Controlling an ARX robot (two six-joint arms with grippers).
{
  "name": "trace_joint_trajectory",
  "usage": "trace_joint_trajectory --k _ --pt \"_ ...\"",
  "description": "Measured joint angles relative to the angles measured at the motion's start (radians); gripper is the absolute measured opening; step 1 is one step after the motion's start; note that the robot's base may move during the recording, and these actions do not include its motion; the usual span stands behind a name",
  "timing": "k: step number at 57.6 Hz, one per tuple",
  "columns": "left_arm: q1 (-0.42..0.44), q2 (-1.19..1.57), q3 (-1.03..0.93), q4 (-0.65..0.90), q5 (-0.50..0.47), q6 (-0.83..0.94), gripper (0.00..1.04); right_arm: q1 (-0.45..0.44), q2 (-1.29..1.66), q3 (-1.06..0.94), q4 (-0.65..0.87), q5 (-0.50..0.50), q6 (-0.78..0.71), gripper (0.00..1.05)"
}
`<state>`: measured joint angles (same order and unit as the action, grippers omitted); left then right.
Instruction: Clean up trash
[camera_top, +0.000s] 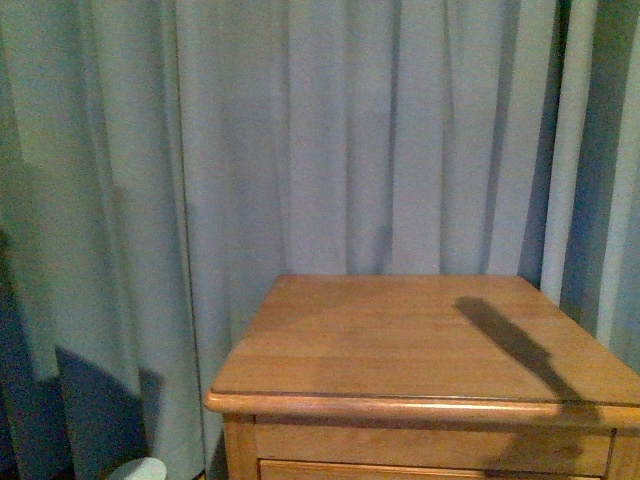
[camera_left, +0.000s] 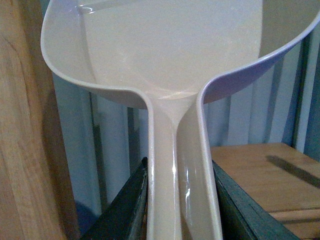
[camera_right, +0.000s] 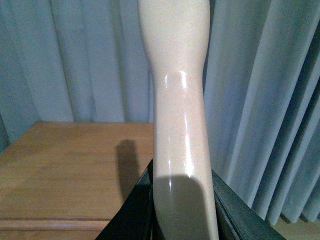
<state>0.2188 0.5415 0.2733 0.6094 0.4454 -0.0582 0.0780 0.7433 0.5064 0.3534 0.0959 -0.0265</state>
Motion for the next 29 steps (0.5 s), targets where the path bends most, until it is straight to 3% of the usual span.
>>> trace_joint_trajectory --k 29 --pt "-0.003 -0.001 0.0 0.0 -0.001 0.0 0.29 0.006 -0.018 -0.008 0.006 0.033 0.0 0.2"
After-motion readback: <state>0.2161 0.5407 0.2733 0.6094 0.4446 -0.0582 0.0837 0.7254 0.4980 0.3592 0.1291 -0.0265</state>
